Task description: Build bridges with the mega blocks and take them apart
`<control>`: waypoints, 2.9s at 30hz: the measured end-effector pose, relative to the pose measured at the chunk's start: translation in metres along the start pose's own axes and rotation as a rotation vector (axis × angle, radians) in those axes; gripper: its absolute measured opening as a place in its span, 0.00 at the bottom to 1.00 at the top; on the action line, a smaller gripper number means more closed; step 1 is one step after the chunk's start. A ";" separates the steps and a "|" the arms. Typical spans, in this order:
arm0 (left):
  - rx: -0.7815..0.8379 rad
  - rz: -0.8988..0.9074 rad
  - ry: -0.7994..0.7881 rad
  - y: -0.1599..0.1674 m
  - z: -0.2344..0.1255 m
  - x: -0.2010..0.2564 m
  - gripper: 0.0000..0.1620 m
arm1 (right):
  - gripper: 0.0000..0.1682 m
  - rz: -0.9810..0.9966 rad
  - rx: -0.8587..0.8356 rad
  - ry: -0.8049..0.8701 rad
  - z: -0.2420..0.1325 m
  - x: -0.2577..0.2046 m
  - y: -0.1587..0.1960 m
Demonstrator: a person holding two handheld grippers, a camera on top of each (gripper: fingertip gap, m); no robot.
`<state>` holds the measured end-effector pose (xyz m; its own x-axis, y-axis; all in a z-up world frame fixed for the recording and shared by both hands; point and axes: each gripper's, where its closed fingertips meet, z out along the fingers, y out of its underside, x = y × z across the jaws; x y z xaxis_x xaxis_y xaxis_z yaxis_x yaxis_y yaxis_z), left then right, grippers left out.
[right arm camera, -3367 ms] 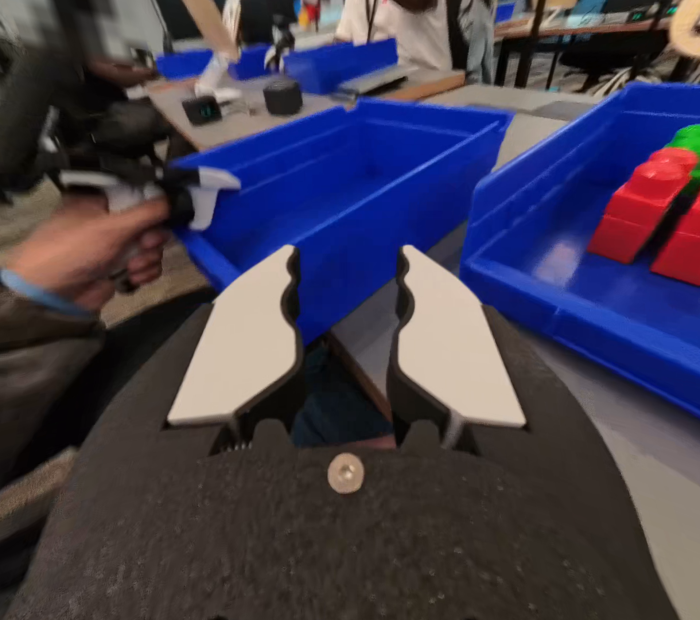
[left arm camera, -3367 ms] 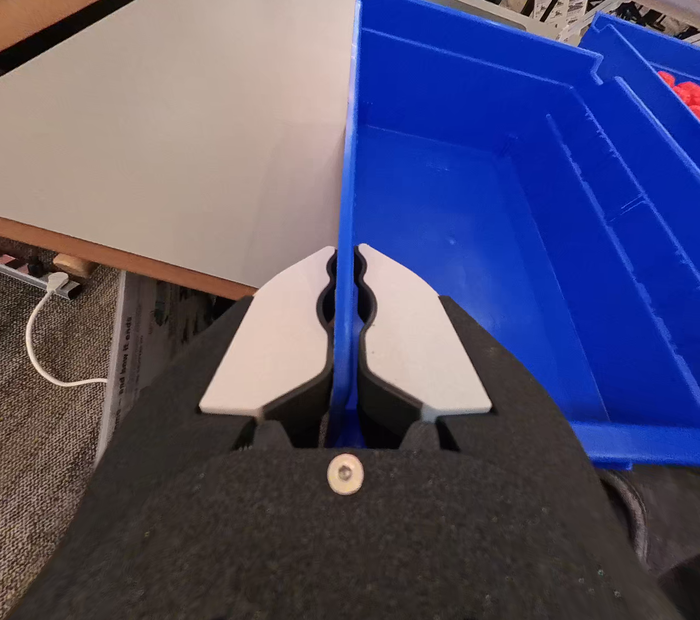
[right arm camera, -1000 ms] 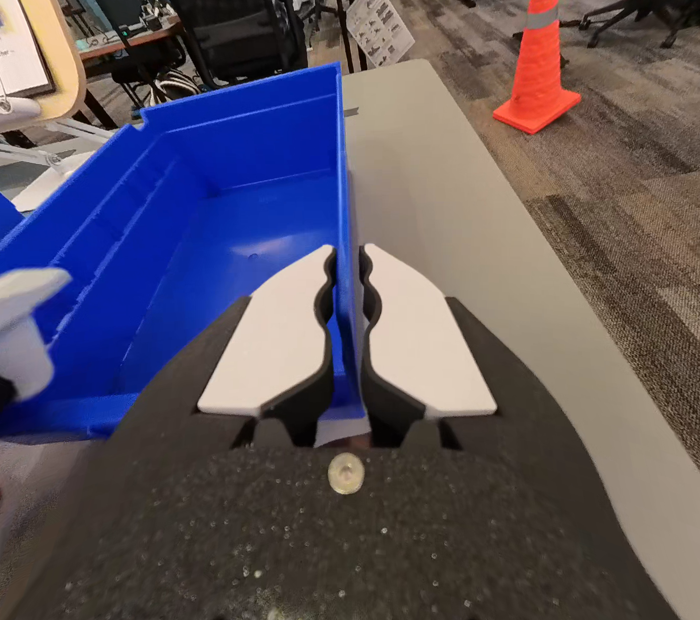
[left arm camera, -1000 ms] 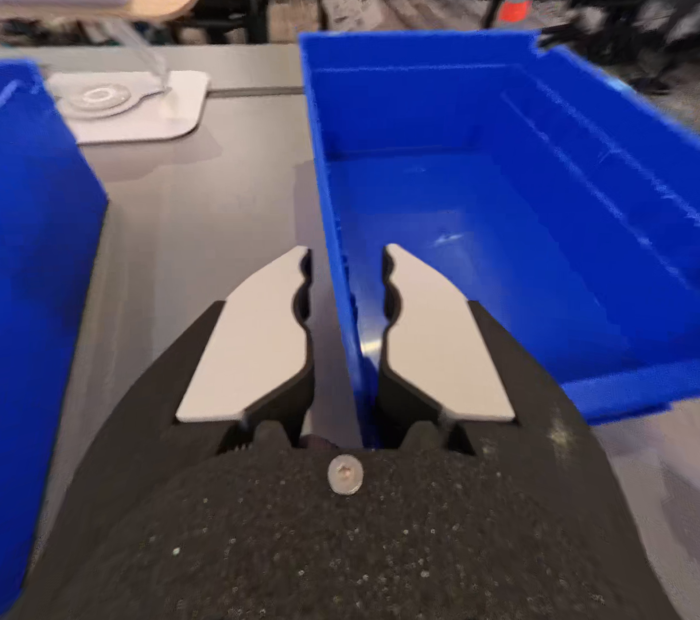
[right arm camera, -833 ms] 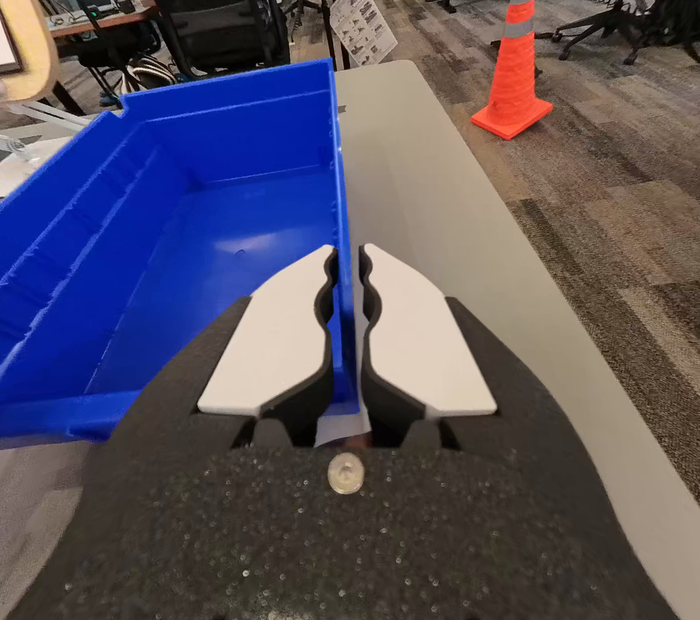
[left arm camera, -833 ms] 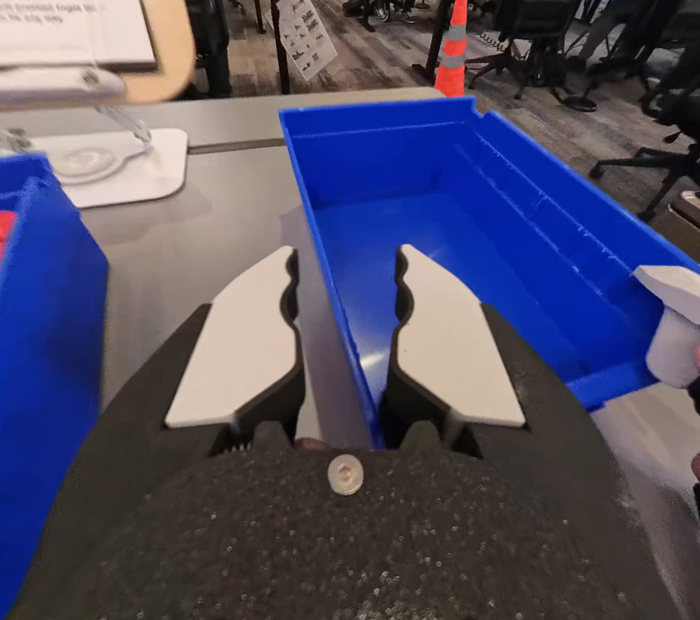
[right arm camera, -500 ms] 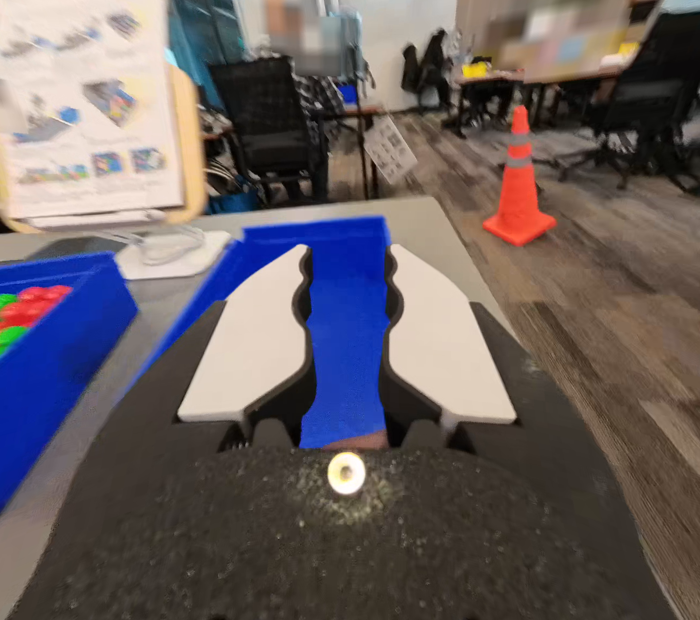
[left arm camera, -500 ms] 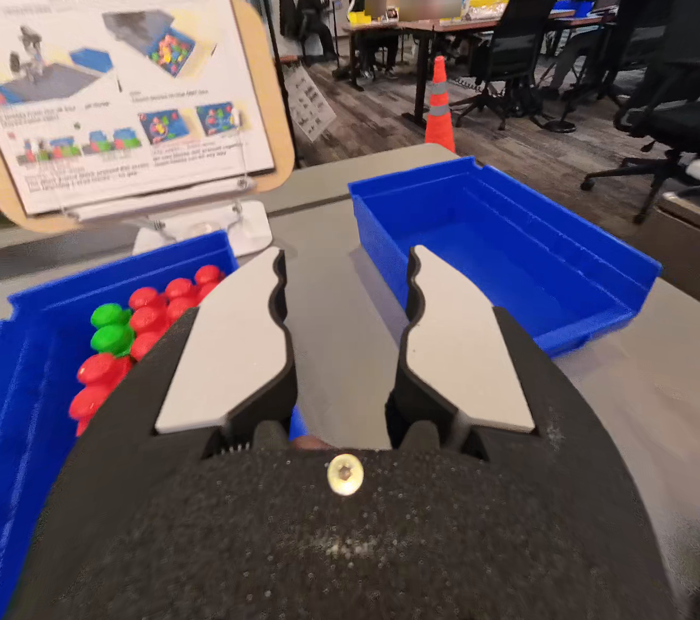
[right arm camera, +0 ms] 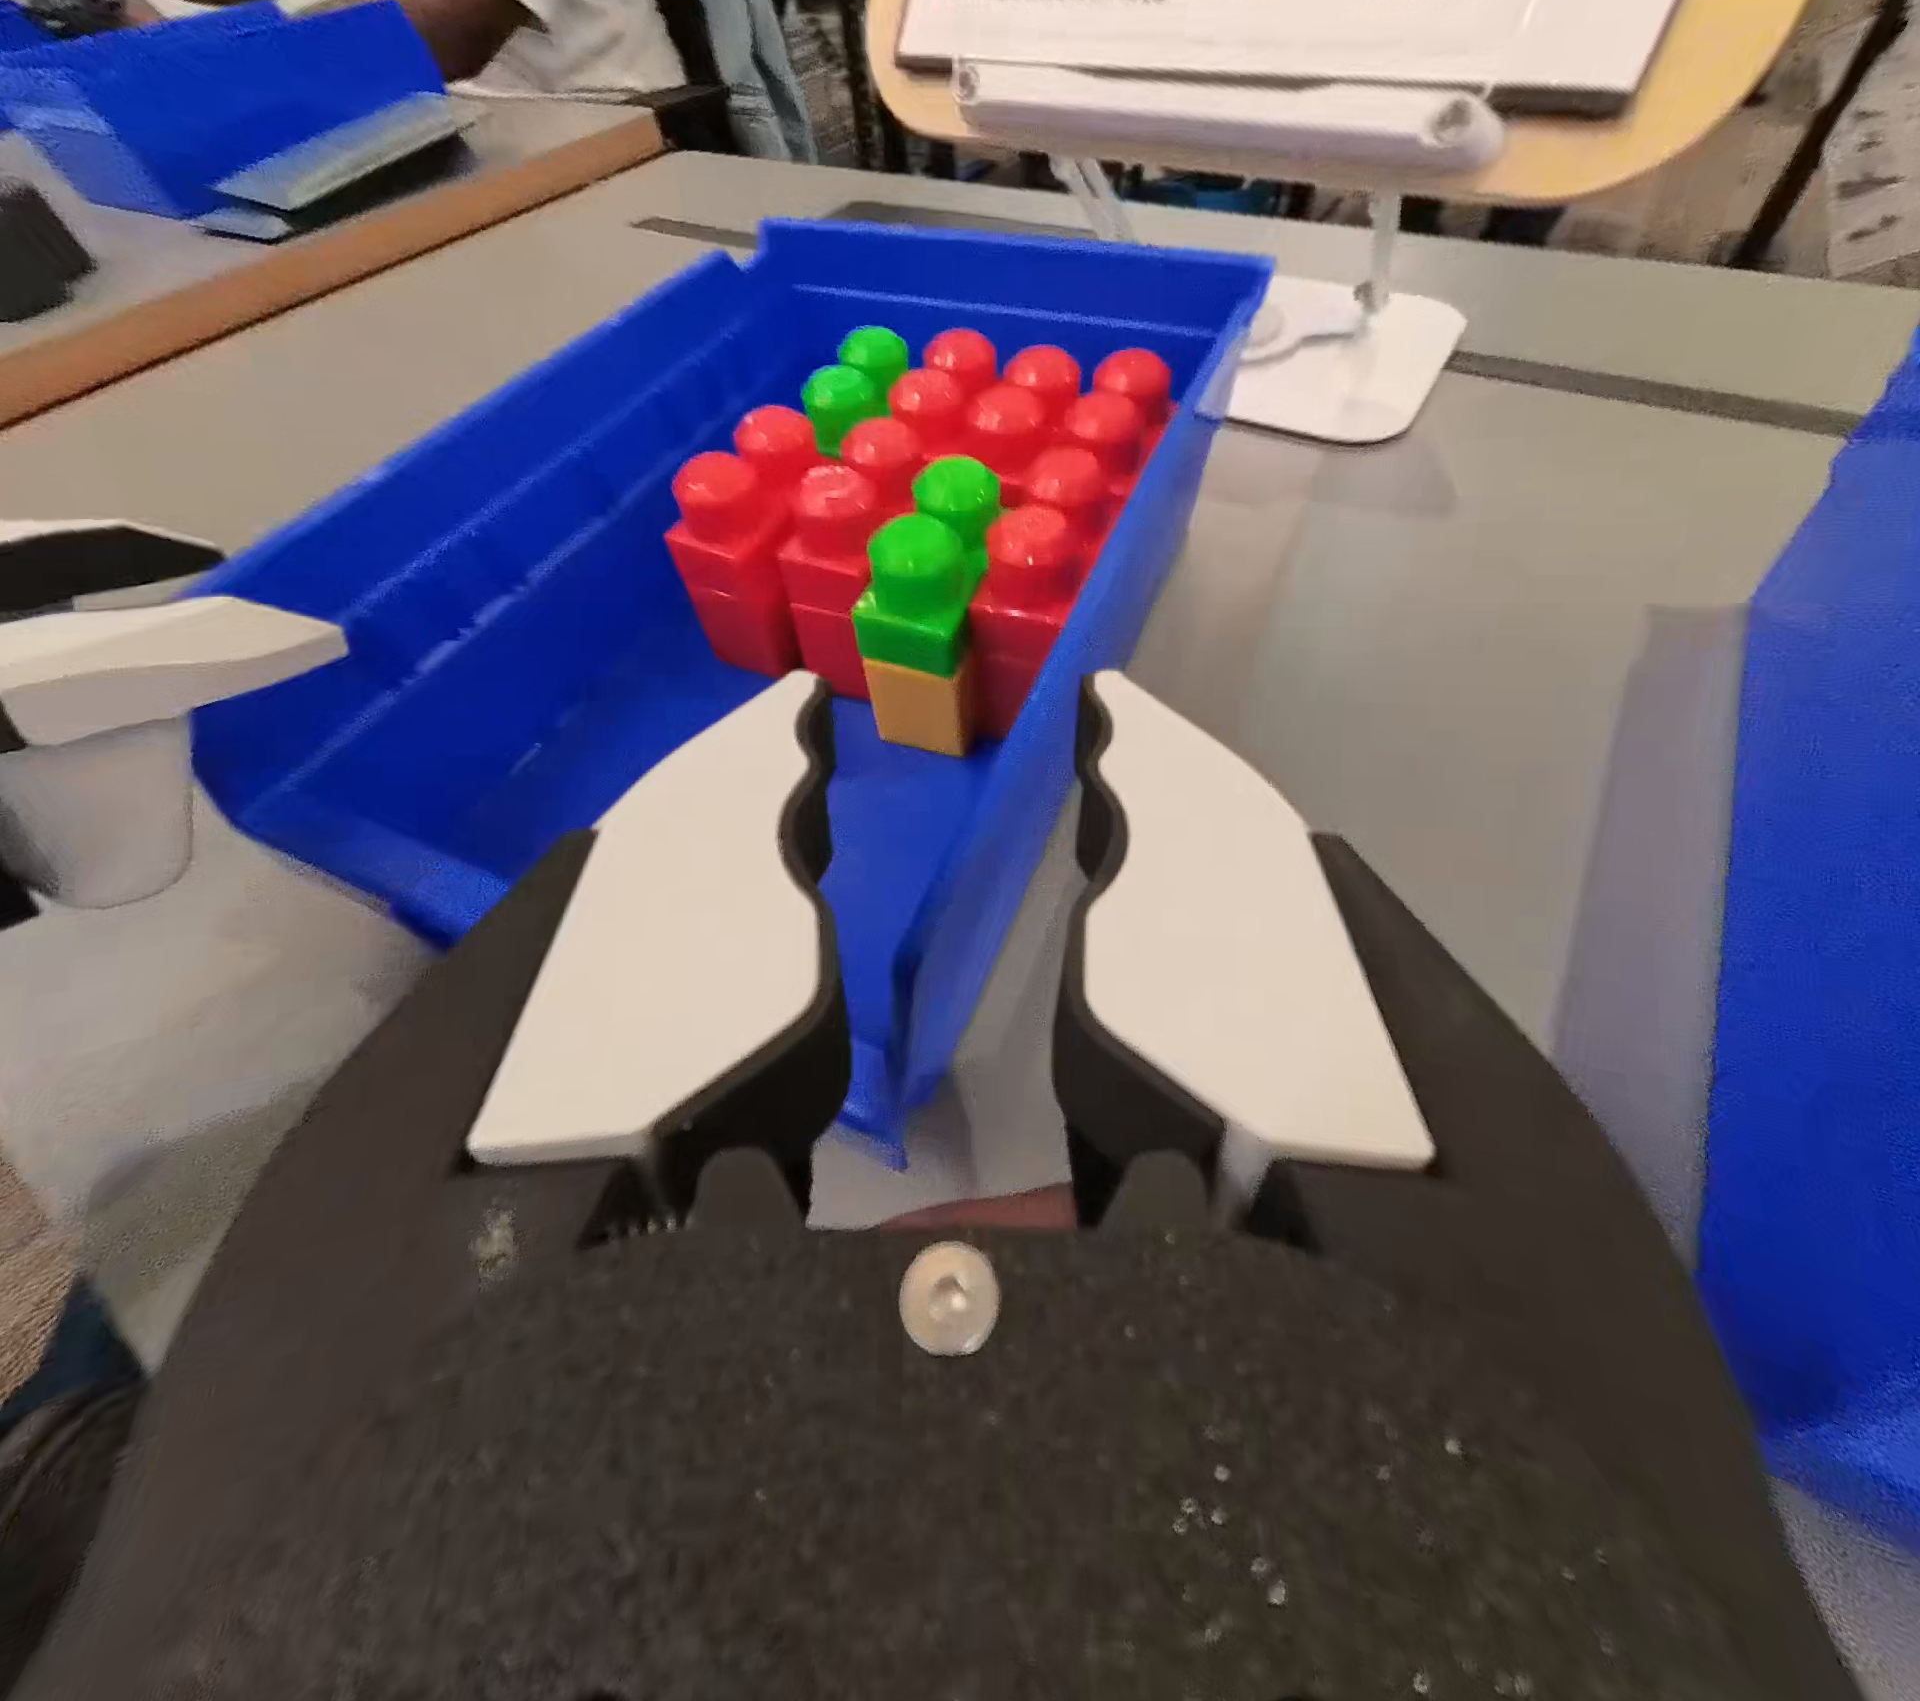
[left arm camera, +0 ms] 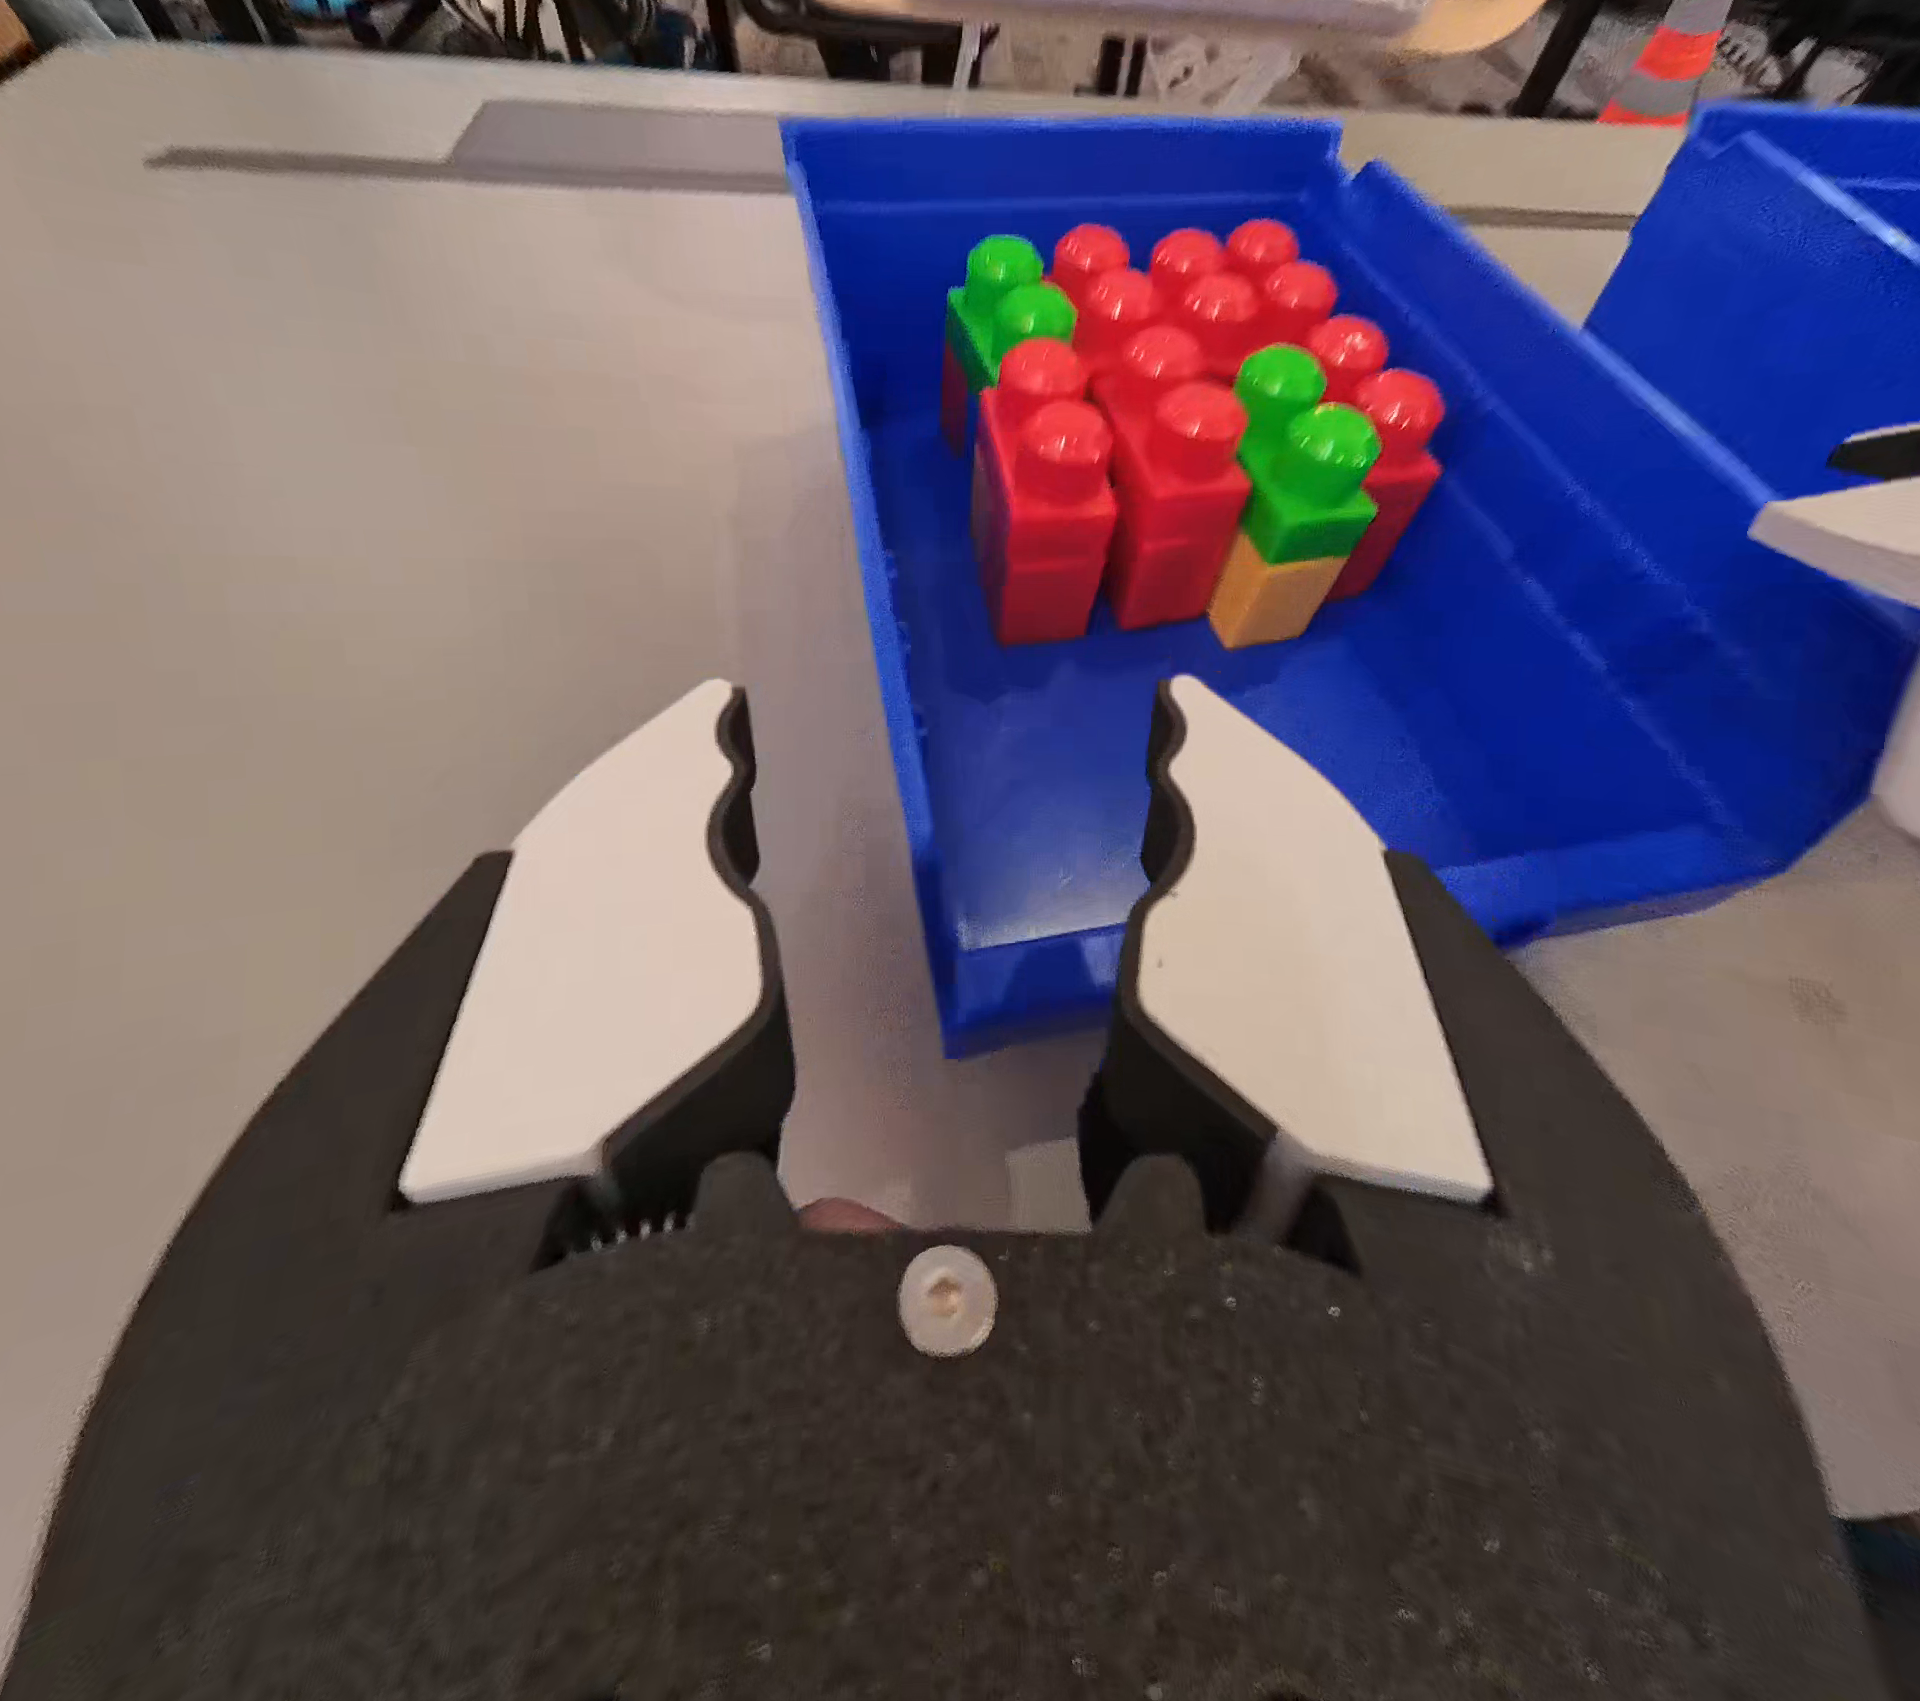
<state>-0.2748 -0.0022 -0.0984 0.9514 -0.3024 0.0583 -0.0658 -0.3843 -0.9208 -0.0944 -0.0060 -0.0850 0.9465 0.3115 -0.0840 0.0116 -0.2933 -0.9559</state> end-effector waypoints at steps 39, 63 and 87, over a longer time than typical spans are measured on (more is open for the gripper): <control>0.003 -0.188 -0.153 -0.045 0.050 -0.323 0.02 | 0.05 0.161 0.062 0.205 0.217 -0.229 -0.043; -0.061 -0.145 0.460 -0.001 -0.024 -0.117 0.45 | 0.41 -0.086 -0.210 -0.153 0.036 -0.036 0.032; -0.626 1.215 0.421 -0.092 0.086 -0.227 0.43 | 0.31 0.289 -0.084 -0.354 0.010 -0.018 0.044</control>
<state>-0.4588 0.1768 -0.0604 0.0580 -0.9060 -0.4194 -0.9856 0.0149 -0.1684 -0.1146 -0.0153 -0.1287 0.7463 0.4917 -0.4487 -0.1966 -0.4812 -0.8543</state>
